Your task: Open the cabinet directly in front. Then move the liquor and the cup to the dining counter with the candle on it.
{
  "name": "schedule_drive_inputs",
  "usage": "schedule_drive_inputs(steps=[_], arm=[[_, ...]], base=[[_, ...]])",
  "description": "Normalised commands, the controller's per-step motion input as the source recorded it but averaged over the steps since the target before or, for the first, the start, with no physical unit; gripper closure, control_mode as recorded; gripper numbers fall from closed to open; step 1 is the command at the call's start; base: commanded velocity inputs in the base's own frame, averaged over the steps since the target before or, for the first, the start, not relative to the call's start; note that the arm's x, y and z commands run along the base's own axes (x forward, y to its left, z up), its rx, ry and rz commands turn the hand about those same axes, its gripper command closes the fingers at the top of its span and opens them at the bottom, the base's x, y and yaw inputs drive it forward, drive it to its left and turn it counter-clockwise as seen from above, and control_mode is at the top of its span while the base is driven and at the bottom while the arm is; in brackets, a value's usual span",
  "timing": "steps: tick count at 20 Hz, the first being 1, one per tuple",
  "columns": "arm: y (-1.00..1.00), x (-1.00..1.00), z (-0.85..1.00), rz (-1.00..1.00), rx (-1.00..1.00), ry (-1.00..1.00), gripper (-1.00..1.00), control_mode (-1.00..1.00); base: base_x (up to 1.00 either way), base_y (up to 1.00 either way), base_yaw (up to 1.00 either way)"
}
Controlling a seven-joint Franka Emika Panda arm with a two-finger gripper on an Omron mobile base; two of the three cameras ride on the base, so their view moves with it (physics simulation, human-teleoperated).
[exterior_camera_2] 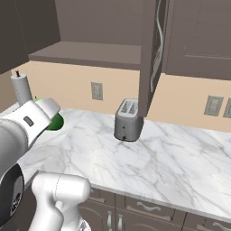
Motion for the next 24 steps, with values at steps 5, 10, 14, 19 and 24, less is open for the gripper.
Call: schedule_drive_inputs(steps=[5, 10, 14, 19, 24], arm=[[0.06, 0.0, -0.14, 0.0, 0.0, -0.01, 1.0, 1.0], [0.0, 0.0, 0.0, 0.0, 0.0, 0.0, 1.0, 1.0], [0.0, 0.0, 0.0, 0.0, 0.0, 0.0, 1.0, 1.0], [0.0, 0.0, 0.0, 0.0, 0.0, 0.0, 1.0, 1.0], [0.0, 0.0, 0.0, 0.0, 0.0, 0.0, 1.0, 1.0]], base=[[0.0, 0.0, 0.0], [-0.06, -0.09, 0.0], [-0.8, -0.57, -0.05], [-0.95, -0.68, -0.1], [-0.27, -0.57, -0.28]])
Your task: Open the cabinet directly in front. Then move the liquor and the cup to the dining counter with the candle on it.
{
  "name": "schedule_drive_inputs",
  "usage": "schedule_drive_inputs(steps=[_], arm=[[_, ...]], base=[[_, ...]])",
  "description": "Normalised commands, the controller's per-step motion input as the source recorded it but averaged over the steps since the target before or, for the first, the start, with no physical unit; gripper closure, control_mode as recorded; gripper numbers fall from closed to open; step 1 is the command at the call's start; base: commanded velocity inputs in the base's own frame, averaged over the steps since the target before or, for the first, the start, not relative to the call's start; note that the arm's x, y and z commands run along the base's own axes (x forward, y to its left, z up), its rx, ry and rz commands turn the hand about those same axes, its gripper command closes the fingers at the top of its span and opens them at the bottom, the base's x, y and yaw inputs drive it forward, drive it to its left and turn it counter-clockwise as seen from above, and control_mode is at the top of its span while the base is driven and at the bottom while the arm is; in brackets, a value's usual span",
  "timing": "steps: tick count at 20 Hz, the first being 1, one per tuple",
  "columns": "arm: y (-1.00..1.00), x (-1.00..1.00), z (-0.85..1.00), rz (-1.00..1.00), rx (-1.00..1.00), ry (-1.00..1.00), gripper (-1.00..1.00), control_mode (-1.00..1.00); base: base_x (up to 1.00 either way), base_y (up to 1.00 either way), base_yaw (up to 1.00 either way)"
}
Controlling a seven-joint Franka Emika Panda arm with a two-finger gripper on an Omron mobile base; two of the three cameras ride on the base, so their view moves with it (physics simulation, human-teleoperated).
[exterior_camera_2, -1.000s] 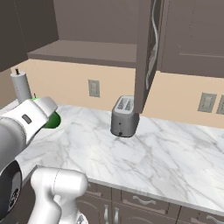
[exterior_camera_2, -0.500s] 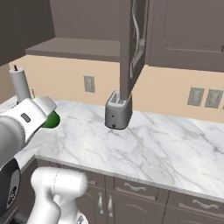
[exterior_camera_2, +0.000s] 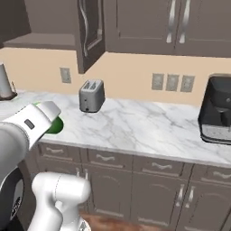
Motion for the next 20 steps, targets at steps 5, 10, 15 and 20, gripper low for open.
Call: schedule_drive_inputs(steps=[5, 10, 15, 20], arm=[[0.0, 0.0, 0.0, 0.0, 0.0, 0.0, 1.0, 1.0], [0.0, 0.0, 0.0, 0.0, 0.0, 0.0, 1.0, 1.0], [0.0, 0.0, 0.0, 0.0, 0.0, 0.0, 1.0, 1.0], [0.0, 0.0, 0.0, 0.0, 0.0, 0.0, 1.0, 1.0]], base=[[0.0, -0.62, -0.54], [0.04, -0.56, -0.73], [0.18, -0.51, -0.77], [0.26, -0.46, -0.78]])
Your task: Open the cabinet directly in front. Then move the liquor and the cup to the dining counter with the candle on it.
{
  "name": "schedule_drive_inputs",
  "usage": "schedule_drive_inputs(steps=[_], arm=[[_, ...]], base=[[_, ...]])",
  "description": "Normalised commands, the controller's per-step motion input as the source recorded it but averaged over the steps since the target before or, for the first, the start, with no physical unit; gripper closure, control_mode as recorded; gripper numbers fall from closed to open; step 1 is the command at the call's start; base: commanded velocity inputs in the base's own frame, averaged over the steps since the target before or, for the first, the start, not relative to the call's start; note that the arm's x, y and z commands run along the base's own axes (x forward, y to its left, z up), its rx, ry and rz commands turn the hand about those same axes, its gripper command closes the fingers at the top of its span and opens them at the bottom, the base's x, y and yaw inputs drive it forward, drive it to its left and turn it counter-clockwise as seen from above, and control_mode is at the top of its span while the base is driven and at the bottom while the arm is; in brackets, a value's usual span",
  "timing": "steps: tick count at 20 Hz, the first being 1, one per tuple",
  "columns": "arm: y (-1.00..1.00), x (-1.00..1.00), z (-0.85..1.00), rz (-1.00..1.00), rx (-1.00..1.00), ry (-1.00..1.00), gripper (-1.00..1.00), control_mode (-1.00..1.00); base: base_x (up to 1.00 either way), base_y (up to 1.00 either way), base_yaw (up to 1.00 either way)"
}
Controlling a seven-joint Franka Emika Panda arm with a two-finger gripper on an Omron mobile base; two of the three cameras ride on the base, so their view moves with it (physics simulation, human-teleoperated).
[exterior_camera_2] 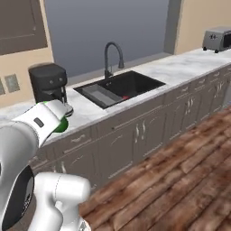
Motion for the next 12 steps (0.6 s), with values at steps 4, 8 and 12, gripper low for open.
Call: schedule_drive_inputs(steps=[4, 8, 12], arm=[[0.0, 0.0, 0.0, 0.0, 0.0, 0.0, 1.0, 1.0], [0.0, 0.0, 0.0, 0.0, 0.0, 0.0, 1.0, 1.0], [0.0, 0.0, 0.0, 0.0, 0.0, 0.0, 1.0, 1.0]], base=[[0.29, -0.41, -0.74], [0.35, -0.33, -0.7], [0.38, -0.28, -0.67]])
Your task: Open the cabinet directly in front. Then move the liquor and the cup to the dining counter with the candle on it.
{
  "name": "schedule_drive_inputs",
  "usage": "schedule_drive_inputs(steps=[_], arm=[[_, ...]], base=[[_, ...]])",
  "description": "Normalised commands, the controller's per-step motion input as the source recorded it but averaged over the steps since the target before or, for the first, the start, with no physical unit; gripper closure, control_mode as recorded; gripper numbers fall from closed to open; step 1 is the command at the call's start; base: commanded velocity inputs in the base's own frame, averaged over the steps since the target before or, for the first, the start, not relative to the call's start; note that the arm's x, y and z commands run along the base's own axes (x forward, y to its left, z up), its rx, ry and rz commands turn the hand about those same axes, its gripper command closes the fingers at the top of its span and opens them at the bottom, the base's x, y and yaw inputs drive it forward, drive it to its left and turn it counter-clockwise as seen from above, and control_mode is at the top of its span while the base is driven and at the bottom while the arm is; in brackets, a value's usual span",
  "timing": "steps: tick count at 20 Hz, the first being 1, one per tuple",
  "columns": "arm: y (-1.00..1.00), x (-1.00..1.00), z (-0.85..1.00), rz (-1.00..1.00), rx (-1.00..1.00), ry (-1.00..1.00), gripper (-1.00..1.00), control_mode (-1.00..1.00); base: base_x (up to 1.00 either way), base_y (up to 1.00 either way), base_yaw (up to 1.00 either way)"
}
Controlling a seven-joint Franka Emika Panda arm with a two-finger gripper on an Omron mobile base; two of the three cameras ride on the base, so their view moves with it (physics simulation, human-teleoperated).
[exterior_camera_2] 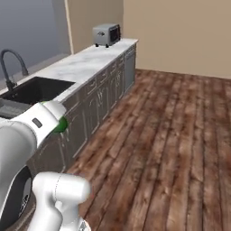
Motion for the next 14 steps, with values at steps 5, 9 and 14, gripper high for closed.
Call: schedule_drive_inputs(steps=[5, 9, 14], arm=[[0.0, 0.0, 0.0, 0.0, 0.0, 0.0, 1.0, 1.0], [0.0, 0.0, 0.0, 0.0, 0.0, 0.0, 1.0, 1.0], [0.0, 0.0, 0.0, 0.0, 0.0, 0.0, 1.0, 1.0]], base=[[0.58, -0.08, -0.57], [0.86, 0.0, -0.44], [0.98, 0.15, -0.33]])
